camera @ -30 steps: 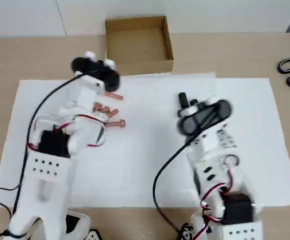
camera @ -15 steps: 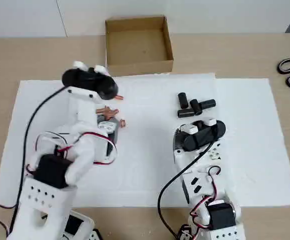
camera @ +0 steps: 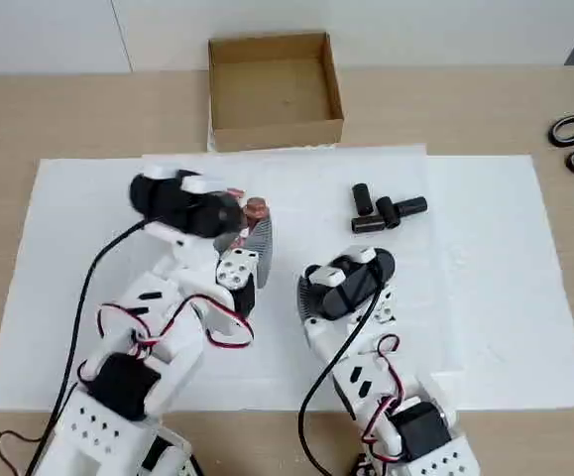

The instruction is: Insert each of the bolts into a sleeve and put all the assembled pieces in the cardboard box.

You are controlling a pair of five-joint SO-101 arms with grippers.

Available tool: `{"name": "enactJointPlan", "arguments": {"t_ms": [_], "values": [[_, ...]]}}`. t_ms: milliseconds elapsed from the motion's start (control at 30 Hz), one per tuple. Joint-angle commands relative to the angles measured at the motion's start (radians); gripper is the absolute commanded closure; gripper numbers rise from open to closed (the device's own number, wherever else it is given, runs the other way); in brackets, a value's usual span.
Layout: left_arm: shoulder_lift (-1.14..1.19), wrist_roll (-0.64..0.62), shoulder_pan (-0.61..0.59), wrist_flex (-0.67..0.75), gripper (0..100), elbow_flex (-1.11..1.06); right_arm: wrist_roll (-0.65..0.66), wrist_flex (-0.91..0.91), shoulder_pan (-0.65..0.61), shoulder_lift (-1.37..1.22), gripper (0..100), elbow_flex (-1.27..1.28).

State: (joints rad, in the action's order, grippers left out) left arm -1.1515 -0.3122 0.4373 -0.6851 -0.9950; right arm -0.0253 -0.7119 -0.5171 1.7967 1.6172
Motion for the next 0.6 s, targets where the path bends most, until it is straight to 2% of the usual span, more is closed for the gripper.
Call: {"name": "enactJointPlan", "arguments": {"t_ms": [0, 100, 300, 433, 567], "values": [[-0.034, -0.080, 0.011, 0.052, 99, 0.002, -0.058, 0.021, -0.022, 0.018, 99.5, -0.006], [-0.037, -0.087, 0.051, 0.048, 99, -0.012, -0.068, 0.021, -0.025, 0.018, 99.5, -0.005], [-0.037, -0.086, 0.055, 0.069, 99, -0.056, -0.071, 0.030, -0.077, 0.018, 99.5, 0.037], [-0.037, -0.083, 0.057, 0.212, 99, -0.134, -0.074, 0.048, -0.081, 0.018, 99.5, 0.038], [-0.037, -0.083, 0.060, 0.308, 99, -0.206, -0.153, 0.048, -0.084, 0.018, 99.5, 0.031]]}}
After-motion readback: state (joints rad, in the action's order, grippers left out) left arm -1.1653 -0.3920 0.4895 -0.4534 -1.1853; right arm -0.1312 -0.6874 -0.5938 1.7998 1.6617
